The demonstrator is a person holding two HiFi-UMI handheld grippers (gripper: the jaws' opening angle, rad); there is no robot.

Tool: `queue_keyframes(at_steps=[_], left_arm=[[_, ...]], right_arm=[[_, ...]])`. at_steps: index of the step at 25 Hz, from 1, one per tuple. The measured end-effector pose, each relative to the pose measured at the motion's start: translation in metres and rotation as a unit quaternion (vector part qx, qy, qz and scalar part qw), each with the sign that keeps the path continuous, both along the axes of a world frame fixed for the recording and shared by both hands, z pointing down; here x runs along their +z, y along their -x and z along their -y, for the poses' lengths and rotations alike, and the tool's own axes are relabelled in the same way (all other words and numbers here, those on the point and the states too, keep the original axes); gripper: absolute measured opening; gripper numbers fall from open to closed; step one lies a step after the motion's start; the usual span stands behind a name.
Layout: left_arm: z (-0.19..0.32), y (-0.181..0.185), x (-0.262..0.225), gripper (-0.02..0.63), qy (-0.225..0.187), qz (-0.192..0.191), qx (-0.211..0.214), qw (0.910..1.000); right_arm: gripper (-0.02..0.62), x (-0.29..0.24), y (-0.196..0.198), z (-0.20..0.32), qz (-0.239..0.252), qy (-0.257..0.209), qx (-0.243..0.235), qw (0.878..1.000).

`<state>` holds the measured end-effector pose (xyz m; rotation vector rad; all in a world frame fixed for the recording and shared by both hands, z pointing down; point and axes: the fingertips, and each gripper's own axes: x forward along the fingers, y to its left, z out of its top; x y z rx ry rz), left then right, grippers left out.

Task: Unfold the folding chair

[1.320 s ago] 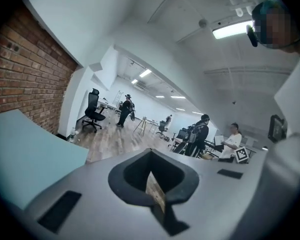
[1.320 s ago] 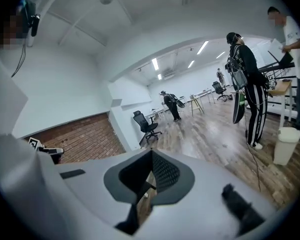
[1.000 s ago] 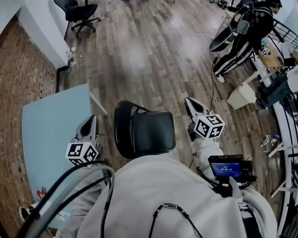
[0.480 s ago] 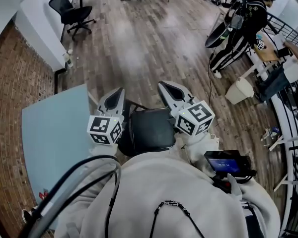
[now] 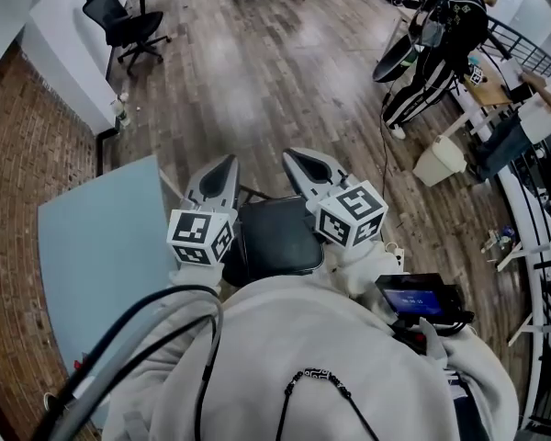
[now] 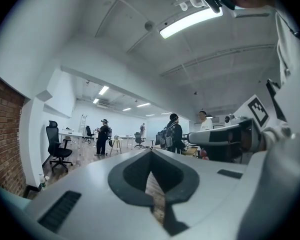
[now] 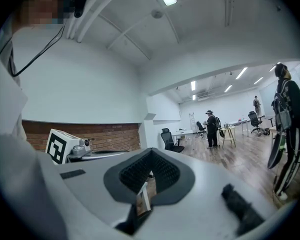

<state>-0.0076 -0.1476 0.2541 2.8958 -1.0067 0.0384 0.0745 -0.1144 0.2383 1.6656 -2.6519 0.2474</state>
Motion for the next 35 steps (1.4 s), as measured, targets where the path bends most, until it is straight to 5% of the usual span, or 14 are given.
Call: queue_keyframes(at_steps=[19, 35], left_arm=[[0.001, 0.006, 0.005, 0.003, 0.01, -0.005, 0.001, 0.9999], [-0.002, 0.013, 0.004, 0.003, 0.009, -0.004, 0.002, 1.0]], right_arm=[[0.008, 0.003, -0.002, 0.002, 0.032, 0.014, -0.015, 0.999], [0.006, -0.006, 0.005, -0.002, -0.013, -0.004, -0.014, 1.0]])
